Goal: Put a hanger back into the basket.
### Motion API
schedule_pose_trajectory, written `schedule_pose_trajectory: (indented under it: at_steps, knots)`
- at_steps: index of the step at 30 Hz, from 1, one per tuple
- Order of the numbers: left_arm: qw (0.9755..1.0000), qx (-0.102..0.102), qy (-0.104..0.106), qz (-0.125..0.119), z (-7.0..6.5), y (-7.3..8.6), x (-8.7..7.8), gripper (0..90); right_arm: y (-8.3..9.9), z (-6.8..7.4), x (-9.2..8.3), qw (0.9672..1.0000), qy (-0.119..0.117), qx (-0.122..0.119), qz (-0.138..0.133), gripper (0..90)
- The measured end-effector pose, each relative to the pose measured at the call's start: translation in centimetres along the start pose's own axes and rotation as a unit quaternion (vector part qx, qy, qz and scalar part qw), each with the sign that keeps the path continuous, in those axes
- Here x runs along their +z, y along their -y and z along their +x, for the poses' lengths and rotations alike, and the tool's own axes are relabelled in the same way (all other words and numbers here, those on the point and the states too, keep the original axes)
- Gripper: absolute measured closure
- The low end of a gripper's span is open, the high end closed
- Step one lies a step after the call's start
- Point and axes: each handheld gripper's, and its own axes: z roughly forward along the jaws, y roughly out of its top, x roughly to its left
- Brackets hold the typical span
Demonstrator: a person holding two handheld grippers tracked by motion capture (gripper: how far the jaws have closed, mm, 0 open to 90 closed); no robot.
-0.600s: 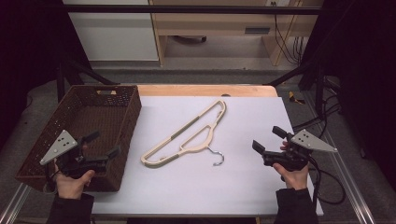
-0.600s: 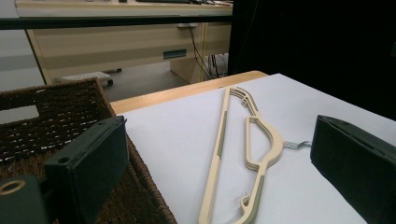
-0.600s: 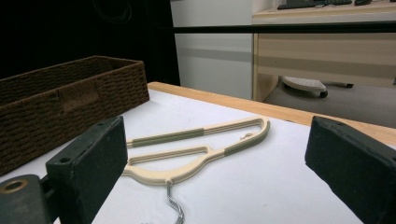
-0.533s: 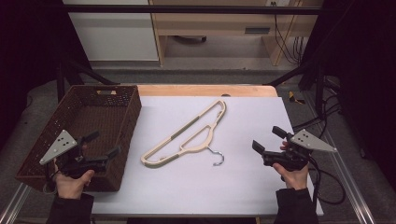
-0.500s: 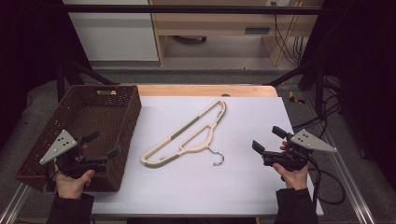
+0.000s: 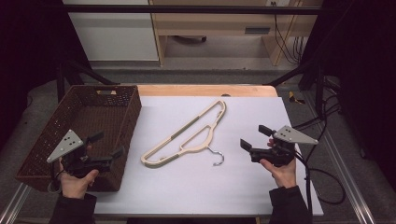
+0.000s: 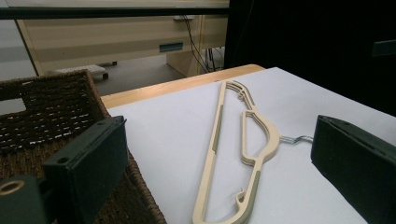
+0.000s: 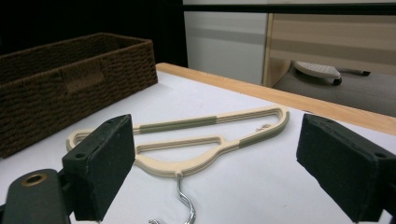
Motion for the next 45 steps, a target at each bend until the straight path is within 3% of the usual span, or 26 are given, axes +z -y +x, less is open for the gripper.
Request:
schedule_pose_trajectory:
  at_steps: [11, 23, 26, 35, 39, 45]
  knots:
    - [1.0, 0.004, -0.001, 0.001, -0.1, -0.1, 0.0, 3.8, -0.8, 2.4, 5.4, 0.9987, -0.023, -0.022, 0.04, 15.4]
    - [1.0, 0.008, -0.002, 0.0, -0.2, -0.2, 0.0, 3.7, 1.5, 2.4, 10.4, 0.9935, -0.032, -0.017, 0.108, 24.3]
    - [1.0, 0.009, -0.002, -0.001, -0.2, -0.2, 0.0, 3.8, 2.2, 2.4, 11.2, 0.9914, -0.038, -0.018, 0.124, 27.6]
    - [0.9999, 0.012, -0.004, -0.004, -0.5, -0.3, -0.1, 3.8, 4.1, 2.5, 13.2, 0.9849, -0.022, -0.025, 0.17, 37.9]
    - [0.9999, 0.011, -0.005, -0.004, -0.5, -0.3, -0.1, 3.8, 4.9, 2.4, 13.7, 0.9827, -0.013, -0.015, 0.184, 44.8]
    - [0.9999, 0.012, -0.006, -0.005, -0.5, -0.4, -0.3, 3.9, 5.6, 2.4, 14.3, 0.9783, -0.018, -0.008, 0.206, 54.4]
